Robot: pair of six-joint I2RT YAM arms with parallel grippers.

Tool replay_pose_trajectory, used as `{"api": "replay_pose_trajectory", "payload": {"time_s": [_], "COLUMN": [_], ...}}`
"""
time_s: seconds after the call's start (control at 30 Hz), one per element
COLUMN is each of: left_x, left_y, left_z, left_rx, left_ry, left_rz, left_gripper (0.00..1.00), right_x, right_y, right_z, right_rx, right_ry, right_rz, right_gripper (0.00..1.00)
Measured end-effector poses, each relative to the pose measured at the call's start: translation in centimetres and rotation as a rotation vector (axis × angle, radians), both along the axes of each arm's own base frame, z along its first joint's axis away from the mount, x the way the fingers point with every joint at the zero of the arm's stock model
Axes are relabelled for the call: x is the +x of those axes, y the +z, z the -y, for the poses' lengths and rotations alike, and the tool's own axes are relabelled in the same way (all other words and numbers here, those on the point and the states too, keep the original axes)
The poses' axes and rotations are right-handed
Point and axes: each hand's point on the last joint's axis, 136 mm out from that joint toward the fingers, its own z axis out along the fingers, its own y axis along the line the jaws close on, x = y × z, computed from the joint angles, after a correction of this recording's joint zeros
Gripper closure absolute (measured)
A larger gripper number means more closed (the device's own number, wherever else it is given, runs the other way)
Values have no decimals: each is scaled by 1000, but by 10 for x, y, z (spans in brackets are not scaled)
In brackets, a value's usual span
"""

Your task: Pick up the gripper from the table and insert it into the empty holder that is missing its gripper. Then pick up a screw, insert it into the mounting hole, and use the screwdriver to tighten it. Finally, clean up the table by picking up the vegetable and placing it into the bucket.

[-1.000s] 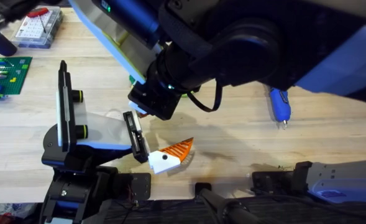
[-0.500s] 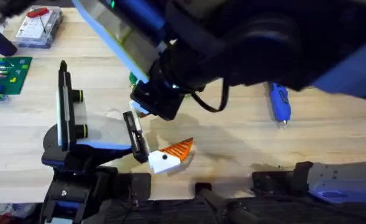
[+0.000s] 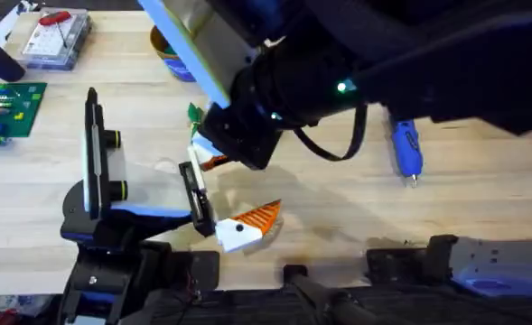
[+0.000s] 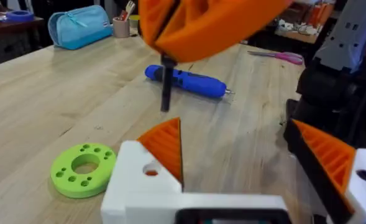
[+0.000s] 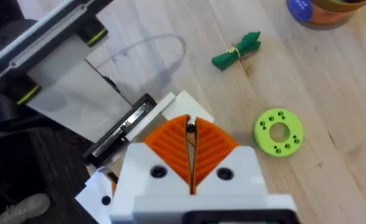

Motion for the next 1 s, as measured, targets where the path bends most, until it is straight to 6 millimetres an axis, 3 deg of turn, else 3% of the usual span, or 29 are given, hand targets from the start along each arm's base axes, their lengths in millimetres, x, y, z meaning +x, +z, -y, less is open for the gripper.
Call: {"api": "replay_pose_trajectory", "payload": {"time_s": [0.57, 1.0], "left_x": [0, 0], "left_y": [0, 0], "left_z": [0, 0], "left_rx": [0, 0], "left_ry": [0, 0], "left_rz": [0, 0], "left_gripper": [12, 14], "right_x": [-1, 0], "right_y": [-2, -25], "right_z": [0, -9], "right_rx": [-3, -53], "right_ry": [1, 13], "right_rz": [-10, -48], "right_gripper": [987, 987]}}
